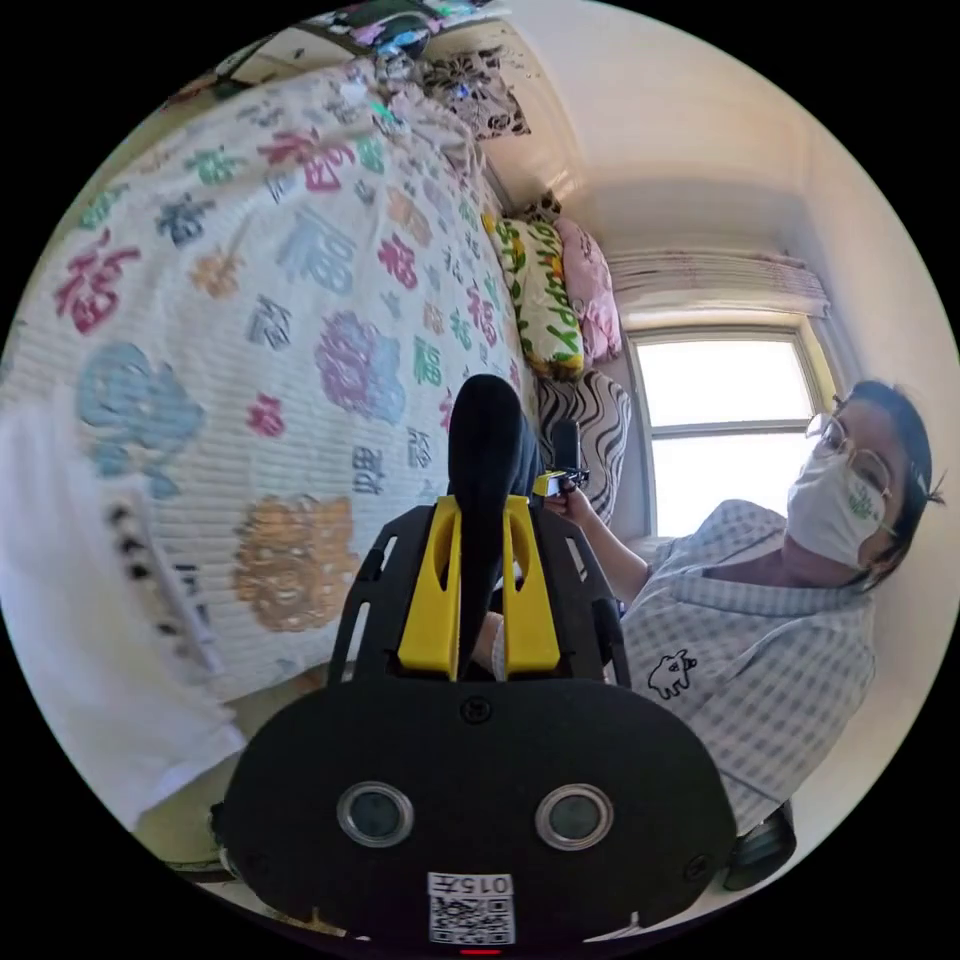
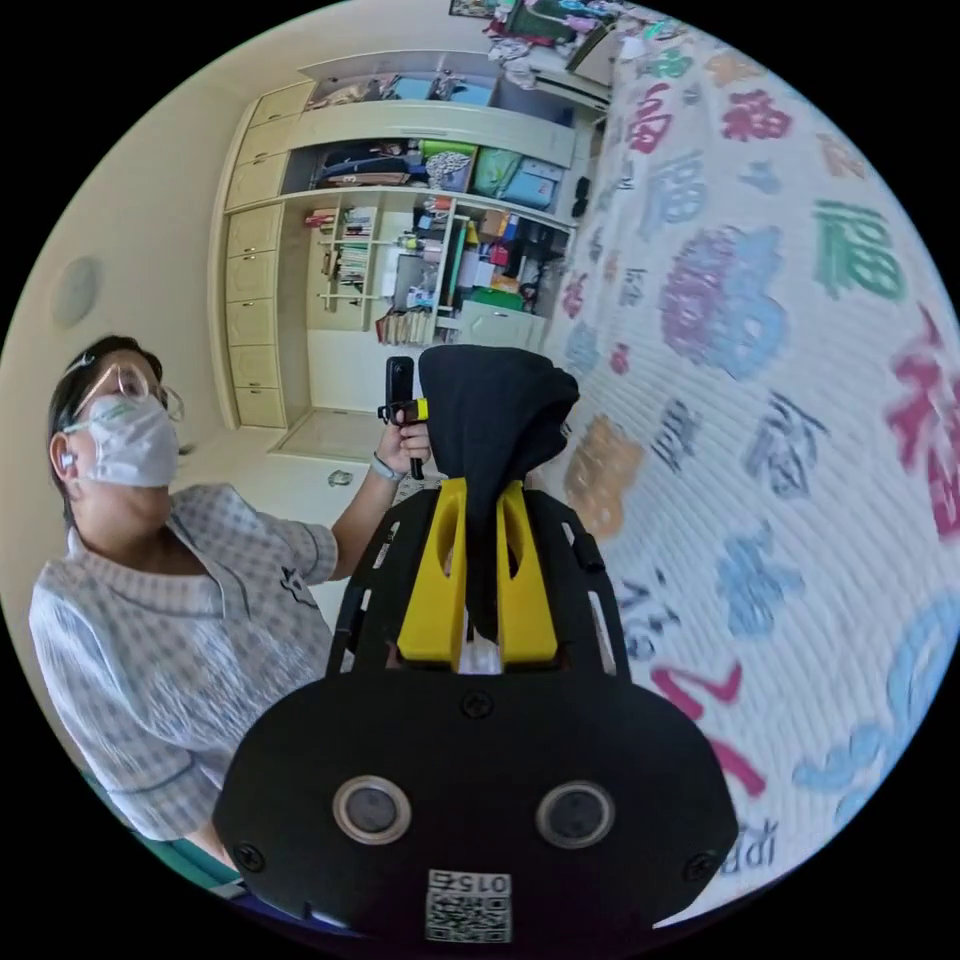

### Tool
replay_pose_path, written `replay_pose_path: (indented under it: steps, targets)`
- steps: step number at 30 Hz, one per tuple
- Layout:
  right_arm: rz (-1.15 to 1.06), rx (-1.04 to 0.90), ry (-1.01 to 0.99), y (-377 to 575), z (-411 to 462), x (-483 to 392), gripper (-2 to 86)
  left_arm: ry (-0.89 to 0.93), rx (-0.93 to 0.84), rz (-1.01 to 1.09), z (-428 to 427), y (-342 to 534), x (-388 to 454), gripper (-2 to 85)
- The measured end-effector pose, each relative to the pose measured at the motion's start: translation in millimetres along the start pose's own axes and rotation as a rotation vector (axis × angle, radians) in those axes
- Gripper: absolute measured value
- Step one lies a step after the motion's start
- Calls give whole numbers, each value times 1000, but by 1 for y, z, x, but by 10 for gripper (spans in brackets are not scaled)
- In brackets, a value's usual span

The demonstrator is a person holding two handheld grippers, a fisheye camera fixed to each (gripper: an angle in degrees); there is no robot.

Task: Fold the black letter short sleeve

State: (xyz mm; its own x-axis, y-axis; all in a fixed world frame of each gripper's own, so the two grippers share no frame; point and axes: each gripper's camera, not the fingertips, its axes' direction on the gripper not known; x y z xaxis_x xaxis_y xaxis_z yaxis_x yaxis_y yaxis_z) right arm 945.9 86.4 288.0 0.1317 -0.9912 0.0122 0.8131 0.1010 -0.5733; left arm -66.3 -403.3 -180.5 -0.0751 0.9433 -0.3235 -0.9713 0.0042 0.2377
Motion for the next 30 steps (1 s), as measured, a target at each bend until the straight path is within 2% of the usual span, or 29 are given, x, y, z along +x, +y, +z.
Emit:
replay_pose_path:
  steps: [4,8,14,17,19,22,24,27,30]
  targets:
    - [-85,2,-50,-125,83,-10,52,-109,40,42,-127,-39,13,64]
    - [-111,-36,68,-238,165,-6,52,-206,44,-33,-213,-78,-23,64]
    - [10,-117,228,-353,263,56,53,-315,3,-216,-251,-101,-110,64]
    - [136,-169,291,-380,302,106,55,-418,-70,-330,-241,-91,-148,60]
    - [206,-180,374,-384,313,128,56,-459,-66,-330,-238,-81,-152,55]
    - [227,-27,393,-380,300,127,52,-503,6,-280,-260,-60,-125,30]
    - [158,-10,402,-374,295,110,52,-526,62,-181,-277,-37,-86,28]
    - [-23,-112,431,-352,306,63,58,-549,186,-13,-302,24,-9,50]
    - [-127,-255,315,-318,339,20,67,-651,266,51,-309,100,54,67]
